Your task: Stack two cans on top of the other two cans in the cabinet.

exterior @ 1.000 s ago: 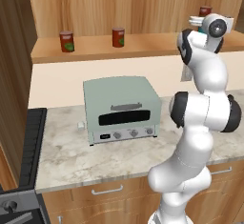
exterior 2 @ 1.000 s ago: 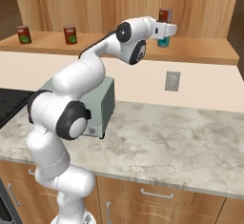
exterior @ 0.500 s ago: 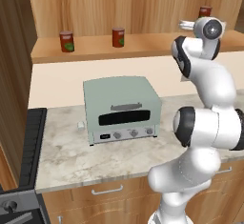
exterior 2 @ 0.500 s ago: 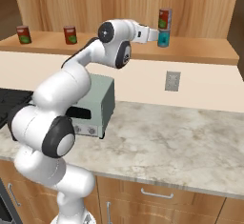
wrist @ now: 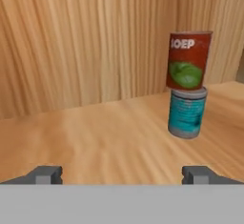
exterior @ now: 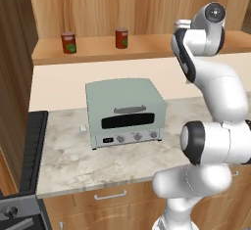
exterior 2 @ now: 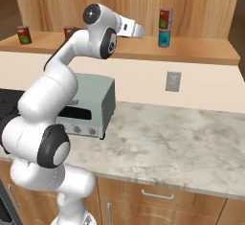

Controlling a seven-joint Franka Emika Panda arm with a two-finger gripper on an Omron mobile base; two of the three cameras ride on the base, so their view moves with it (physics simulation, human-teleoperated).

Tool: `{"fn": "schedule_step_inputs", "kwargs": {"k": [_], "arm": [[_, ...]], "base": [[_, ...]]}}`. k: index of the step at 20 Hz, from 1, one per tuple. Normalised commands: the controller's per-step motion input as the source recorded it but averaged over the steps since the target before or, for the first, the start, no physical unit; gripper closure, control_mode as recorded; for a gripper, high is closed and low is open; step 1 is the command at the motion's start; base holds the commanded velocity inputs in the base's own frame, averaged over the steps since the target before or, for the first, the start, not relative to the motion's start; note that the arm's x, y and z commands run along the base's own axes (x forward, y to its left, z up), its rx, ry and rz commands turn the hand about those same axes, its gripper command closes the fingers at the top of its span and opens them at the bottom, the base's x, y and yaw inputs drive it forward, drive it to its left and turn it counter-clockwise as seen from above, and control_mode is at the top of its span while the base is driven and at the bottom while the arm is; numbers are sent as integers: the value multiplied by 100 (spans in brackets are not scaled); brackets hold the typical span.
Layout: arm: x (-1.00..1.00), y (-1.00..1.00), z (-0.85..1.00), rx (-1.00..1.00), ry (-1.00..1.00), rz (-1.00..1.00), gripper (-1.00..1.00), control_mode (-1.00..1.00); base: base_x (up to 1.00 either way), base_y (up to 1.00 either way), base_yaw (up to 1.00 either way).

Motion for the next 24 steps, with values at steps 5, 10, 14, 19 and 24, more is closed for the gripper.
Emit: {"fn": "schedule_step_inputs", "kwargs": {"k": [5, 10, 14, 19, 24], "arm": [[-25, 33, -3, 0, 3, 15, -100, -100], [-22, 35, -7, 0, -2, 17, -100, -100], [-21, 36, -3, 1, -1, 7, -100, -100], [-21, 36, -4, 6, 0, 20, -100, -100], [-19, 30, -1, 14, 0, 14, -100, -100]], "base": [[0, 0, 0], [0, 0, 0], [0, 0, 0], [0, 0, 0], [0, 0, 0]]}}
